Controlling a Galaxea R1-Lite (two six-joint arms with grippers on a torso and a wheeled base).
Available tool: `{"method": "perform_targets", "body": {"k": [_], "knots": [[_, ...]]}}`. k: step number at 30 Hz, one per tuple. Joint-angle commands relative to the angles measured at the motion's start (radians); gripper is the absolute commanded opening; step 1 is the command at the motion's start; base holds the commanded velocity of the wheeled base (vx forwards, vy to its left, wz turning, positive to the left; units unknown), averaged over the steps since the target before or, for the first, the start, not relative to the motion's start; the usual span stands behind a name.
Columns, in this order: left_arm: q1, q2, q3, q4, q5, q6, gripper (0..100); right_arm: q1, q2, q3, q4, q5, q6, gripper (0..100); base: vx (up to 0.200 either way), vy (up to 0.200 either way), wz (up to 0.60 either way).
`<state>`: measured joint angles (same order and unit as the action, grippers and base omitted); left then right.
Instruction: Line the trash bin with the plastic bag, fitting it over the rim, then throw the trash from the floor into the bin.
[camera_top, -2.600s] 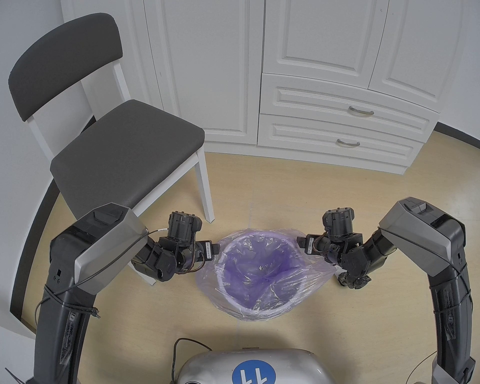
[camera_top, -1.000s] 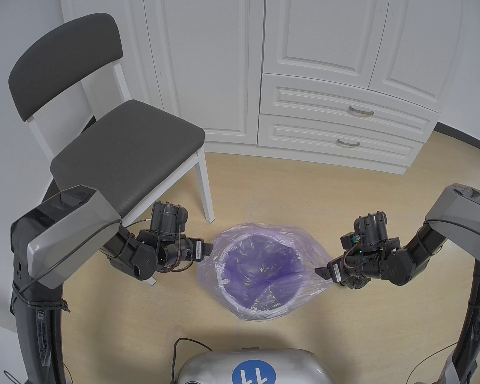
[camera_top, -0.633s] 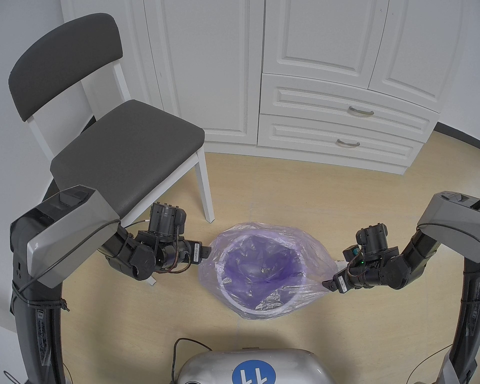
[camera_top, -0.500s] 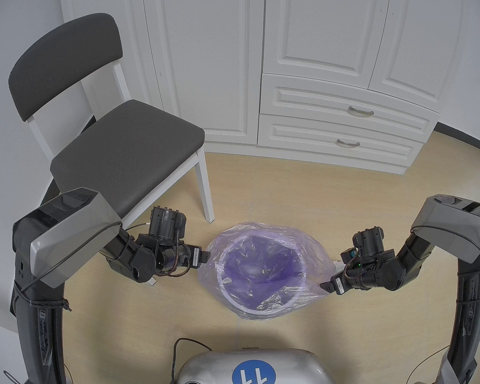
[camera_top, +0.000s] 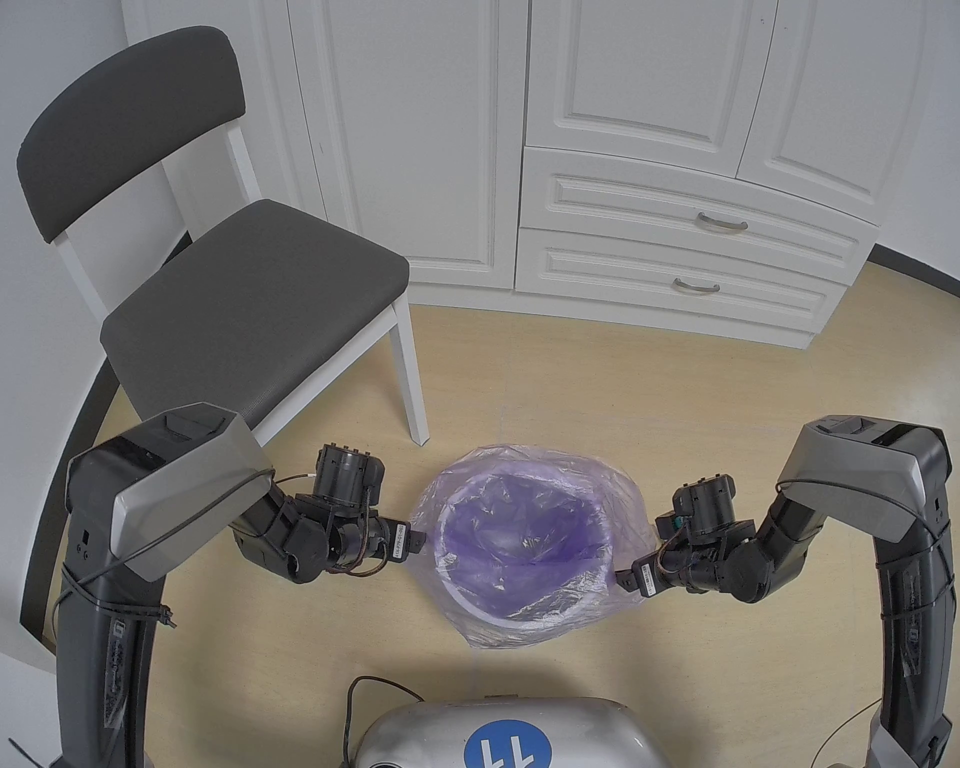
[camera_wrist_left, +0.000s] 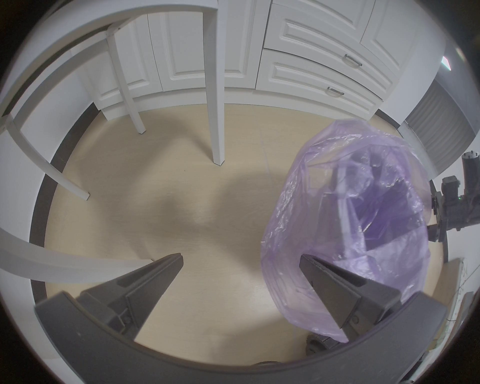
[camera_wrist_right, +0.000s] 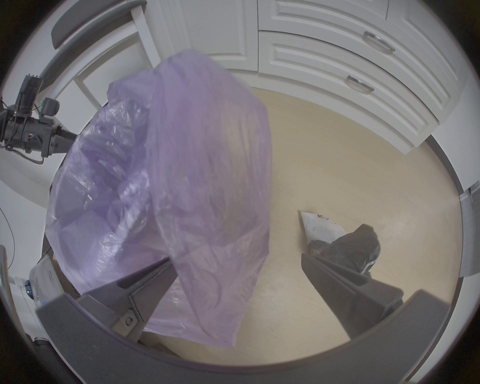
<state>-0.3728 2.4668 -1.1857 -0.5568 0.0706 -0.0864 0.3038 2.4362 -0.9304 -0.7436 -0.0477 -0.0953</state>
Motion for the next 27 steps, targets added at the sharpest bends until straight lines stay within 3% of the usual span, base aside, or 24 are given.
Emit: {"method": "perform_targets", "body": {"k": [1, 14, 15, 21, 27], "knots": [[0.003, 0.064, -0.035, 0.000, 0.006, -0.004, 100, 0.006, 0.046, -0.015, 0.001, -0.003, 0.002, 100, 0.000, 0.000, 0.00], [0.005, 0.132, -0.107, 0.006, 0.049, -0.012, 100, 0.008, 0.069, -0.085, 0.073, -0.060, 0.008, 100, 0.000, 0.000, 0.00], [0.005, 0.135, -0.109, 0.003, 0.051, -0.010, 100, 0.017, 0.069, -0.099, 0.086, -0.093, 0.046, 100, 0.000, 0.000, 0.00], [0.026, 0.098, -0.089, 0.000, 0.049, -0.009, 100, 0.034, -0.051, -0.019, 0.090, -0.087, 0.051, 100, 0.000, 0.000, 0.00], [0.040, -0.137, 0.129, 0.002, -0.055, 0.014, 100, 0.049, -0.180, 0.041, 0.079, -0.100, 0.034, 100, 0.000, 0.000, 0.00]]}}
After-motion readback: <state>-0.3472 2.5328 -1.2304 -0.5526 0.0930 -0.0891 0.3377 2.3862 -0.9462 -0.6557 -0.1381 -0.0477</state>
